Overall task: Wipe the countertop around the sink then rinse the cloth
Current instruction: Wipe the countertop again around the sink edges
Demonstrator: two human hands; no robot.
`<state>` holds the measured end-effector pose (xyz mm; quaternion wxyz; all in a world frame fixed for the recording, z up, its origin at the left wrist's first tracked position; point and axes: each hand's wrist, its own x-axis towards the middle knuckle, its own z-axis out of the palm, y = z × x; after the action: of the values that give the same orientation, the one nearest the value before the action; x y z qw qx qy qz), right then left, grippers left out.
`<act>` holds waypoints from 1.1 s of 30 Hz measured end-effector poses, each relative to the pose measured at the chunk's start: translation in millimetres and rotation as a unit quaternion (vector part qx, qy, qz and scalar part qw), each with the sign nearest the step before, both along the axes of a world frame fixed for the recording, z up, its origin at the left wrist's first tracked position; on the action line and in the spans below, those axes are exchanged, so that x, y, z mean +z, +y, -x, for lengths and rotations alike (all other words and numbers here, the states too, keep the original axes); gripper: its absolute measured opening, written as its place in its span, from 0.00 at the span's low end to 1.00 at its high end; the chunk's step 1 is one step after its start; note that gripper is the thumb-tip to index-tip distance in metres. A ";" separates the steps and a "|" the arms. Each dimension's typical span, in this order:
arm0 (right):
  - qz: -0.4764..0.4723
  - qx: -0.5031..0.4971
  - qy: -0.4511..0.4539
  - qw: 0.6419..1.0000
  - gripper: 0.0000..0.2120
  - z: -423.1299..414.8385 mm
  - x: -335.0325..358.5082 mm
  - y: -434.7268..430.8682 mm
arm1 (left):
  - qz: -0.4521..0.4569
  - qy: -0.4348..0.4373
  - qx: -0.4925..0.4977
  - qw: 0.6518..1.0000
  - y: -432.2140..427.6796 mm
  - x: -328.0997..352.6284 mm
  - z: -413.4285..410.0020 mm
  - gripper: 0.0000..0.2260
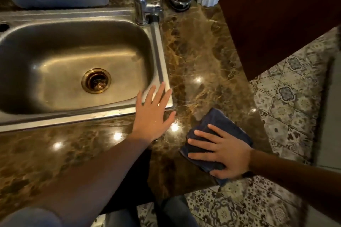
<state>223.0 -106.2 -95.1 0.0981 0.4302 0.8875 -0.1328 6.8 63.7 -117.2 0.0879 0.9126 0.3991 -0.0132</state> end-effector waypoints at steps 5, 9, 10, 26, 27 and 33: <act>-0.005 0.076 0.011 0.997 0.35 -23.6 -1.0 16.9 | -0.003 -0.012 0.015 1.000 2.3 -1.5 1.8 0.30; 0.000 0.039 0.009 0.999 0.34 -15.7 9.5 12.8 | 0.026 -0.014 0.022 0.999 1.3 0.5 0.6 0.29; 0.002 0.011 0.016 1.000 0.33 -9.5 13.7 8.3 | 0.030 -0.014 0.020 0.999 1.3 0.4 0.6 0.29; -0.003 -0.792 0.055 0.608 0.43 86.5 7.2 43.2 | 0.027 -0.018 0.007 0.999 4.7 2.7 2.5 0.29; -0.014 -0.774 0.025 0.633 0.43 86.5 1.7 47.9 | 0.028 -0.015 0.009 0.999 4.4 2.7 2.2 0.29; -0.032 -0.634 -0.045 0.772 0.42 43.6 -10.2 77.2 | -0.009 -0.038 0.003 0.999 4.3 2.4 2.5 0.28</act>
<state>179.4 -29.0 -105.3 0.0173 0.9034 0.4122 -0.1166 4.3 68.1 -114.8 0.0951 0.9120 0.3983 0.0253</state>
